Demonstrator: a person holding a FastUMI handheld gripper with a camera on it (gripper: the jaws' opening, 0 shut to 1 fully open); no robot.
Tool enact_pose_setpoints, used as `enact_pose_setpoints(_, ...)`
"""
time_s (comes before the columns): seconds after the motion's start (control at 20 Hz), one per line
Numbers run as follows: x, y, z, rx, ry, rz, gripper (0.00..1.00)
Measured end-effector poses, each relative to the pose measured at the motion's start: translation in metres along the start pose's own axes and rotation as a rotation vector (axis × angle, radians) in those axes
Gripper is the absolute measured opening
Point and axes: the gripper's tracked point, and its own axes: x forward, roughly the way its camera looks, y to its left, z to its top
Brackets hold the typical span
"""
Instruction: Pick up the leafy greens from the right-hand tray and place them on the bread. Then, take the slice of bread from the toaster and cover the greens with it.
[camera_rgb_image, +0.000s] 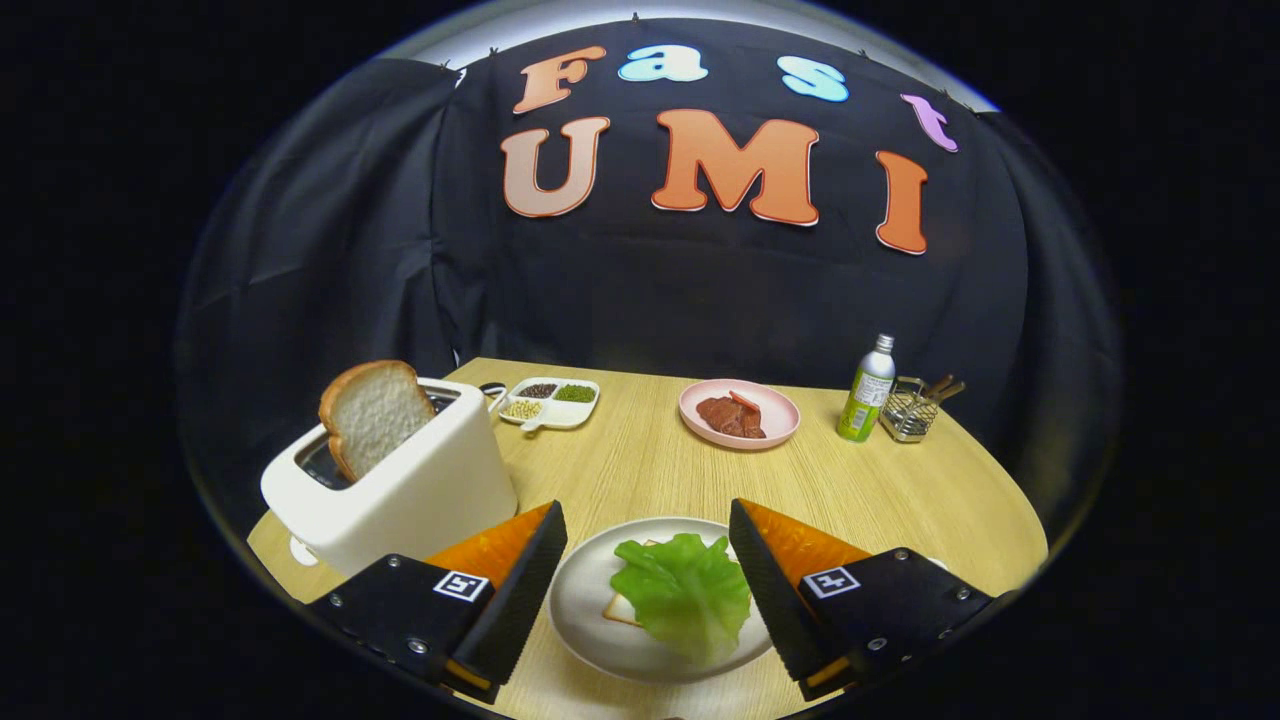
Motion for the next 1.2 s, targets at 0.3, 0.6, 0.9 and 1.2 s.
enact_pose_setpoints(0.3,-0.012,0.043,0.049,0.015,-0.069,0.031,0.98)
enact_pose_setpoints(0.6,-0.017,0.102,0.066,0.01,-0.084,0.103,0.98)
enact_pose_setpoints(0.9,-0.012,0.141,0.065,0.024,-0.061,0.145,0.98)
enact_pose_setpoints(1.2,-0.007,0.169,0.057,-0.014,-0.055,0.163,0.98)
